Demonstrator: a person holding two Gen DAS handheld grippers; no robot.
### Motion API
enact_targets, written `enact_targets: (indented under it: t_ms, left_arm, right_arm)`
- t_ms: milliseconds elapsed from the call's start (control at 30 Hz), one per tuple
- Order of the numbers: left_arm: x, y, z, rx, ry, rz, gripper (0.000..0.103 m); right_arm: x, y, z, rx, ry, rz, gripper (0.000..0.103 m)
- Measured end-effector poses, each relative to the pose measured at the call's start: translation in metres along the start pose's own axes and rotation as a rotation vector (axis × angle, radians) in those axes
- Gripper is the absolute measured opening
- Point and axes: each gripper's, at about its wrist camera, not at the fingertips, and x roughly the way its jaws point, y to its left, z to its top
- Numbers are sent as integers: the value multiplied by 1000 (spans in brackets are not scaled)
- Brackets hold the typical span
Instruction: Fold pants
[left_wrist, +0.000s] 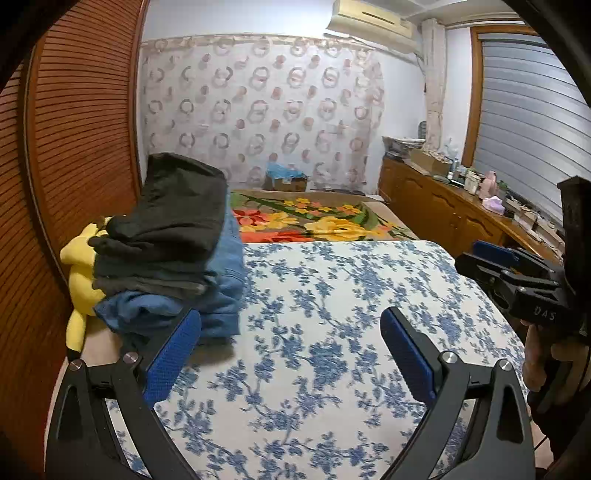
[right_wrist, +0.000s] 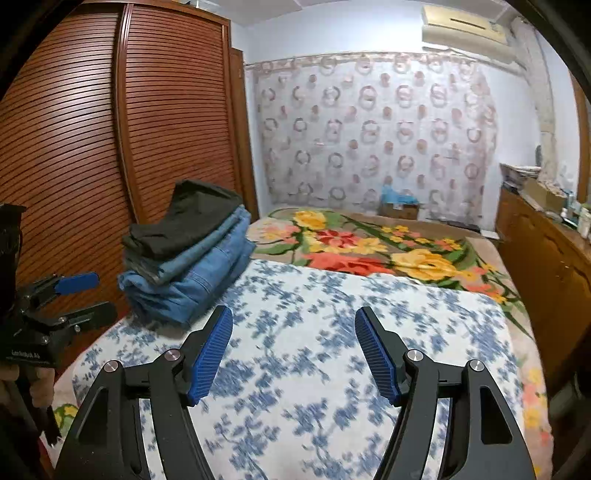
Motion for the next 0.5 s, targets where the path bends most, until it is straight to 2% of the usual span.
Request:
enact_targets:
  t_ms: [367, 500]
  left_arm:
    - [2, -49, -9, 45, 26, -43, 98]
    - [-1, -67, -11, 56, 17, -34, 98]
  right_arm:
    - [-44, -7, -19, 63, 0, -76, 72]
    - [-54, -8, -21, 72, 18, -100, 79]
